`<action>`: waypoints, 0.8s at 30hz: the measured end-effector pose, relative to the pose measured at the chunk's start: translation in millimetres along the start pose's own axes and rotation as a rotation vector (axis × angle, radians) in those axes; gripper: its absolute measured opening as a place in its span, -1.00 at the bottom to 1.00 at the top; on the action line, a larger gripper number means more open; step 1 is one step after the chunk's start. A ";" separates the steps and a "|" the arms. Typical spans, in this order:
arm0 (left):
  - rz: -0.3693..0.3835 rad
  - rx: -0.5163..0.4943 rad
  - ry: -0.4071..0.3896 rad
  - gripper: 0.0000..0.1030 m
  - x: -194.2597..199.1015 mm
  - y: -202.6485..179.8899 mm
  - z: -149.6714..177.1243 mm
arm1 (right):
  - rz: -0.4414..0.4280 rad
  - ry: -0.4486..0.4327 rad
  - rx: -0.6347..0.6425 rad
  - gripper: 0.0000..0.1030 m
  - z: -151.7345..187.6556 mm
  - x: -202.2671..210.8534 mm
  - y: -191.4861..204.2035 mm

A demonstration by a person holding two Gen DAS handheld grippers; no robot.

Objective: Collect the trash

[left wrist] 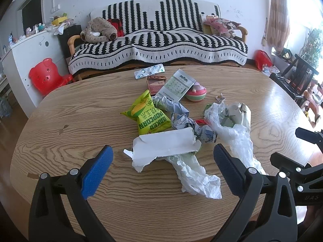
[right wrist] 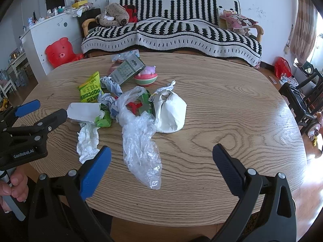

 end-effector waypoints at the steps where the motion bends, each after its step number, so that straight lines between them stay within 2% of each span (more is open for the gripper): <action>1: 0.001 0.000 0.001 0.88 1.9 0.8 0.2 | -0.001 0.001 0.000 0.89 -0.1 -0.3 0.4; 24: 0.002 -0.004 0.002 0.88 0.4 -0.3 0.8 | -0.003 0.000 0.006 0.89 0.6 2.1 3.7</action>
Point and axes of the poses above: each gripper's, at about its wrist camera, not at the fingertips, and x roughly against the way its jaws point, y to its left, z to its underside, the point moved 7 cm from there along -x, roughly the way its jaws point, and after that the axes turned 9 degrees about x, right-handed, at the moved point
